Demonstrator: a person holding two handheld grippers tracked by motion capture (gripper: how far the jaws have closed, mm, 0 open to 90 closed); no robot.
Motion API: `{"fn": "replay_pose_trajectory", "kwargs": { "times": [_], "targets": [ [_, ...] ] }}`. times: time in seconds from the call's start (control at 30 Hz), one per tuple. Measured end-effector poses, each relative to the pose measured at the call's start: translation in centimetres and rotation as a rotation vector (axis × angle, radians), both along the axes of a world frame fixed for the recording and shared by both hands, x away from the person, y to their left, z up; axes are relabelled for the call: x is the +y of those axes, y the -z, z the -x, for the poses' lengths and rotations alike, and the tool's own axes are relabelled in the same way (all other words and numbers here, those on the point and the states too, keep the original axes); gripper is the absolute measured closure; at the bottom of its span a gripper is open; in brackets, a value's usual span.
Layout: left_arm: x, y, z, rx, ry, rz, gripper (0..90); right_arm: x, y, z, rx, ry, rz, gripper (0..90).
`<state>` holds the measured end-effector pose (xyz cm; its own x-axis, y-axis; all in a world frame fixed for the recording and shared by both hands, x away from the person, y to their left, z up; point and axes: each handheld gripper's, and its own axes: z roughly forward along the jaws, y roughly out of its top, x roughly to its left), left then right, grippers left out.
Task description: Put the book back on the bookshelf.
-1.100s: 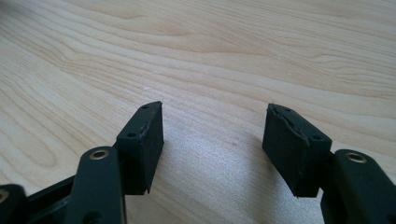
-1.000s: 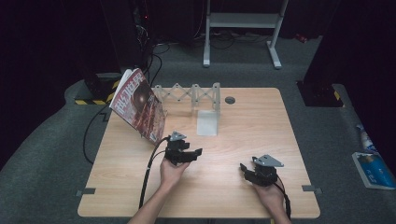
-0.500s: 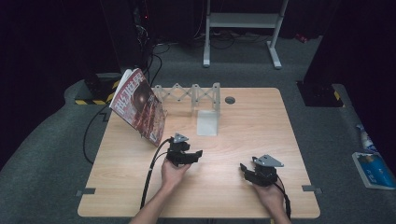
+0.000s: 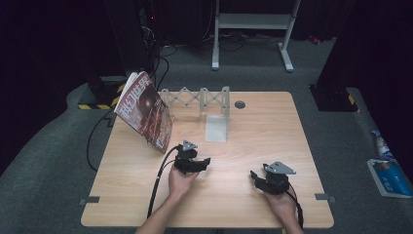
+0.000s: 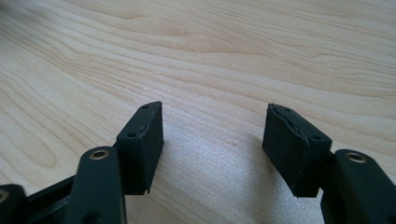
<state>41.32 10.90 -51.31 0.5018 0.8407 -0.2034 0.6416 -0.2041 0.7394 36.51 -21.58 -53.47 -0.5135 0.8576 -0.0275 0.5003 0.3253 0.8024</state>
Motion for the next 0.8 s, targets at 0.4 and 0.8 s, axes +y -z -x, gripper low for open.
{"fn": "replay_pose_trajectory", "kwargs": {
  "times": [0.4, 0.8],
  "targets": [
    [0.05, 0.59, -0.16, -0.008, -0.018, -0.03, 34.1, 0.01, 0.0, 0.01, 0.0, 0.0, 0.0, 38.3],
    [0.04, 1.01, -0.14, -0.033, -0.031, -0.059, 34.3, 0.0, 0.0, 0.01, -0.001, 0.001, 0.001, 38.2]
  ]
}}
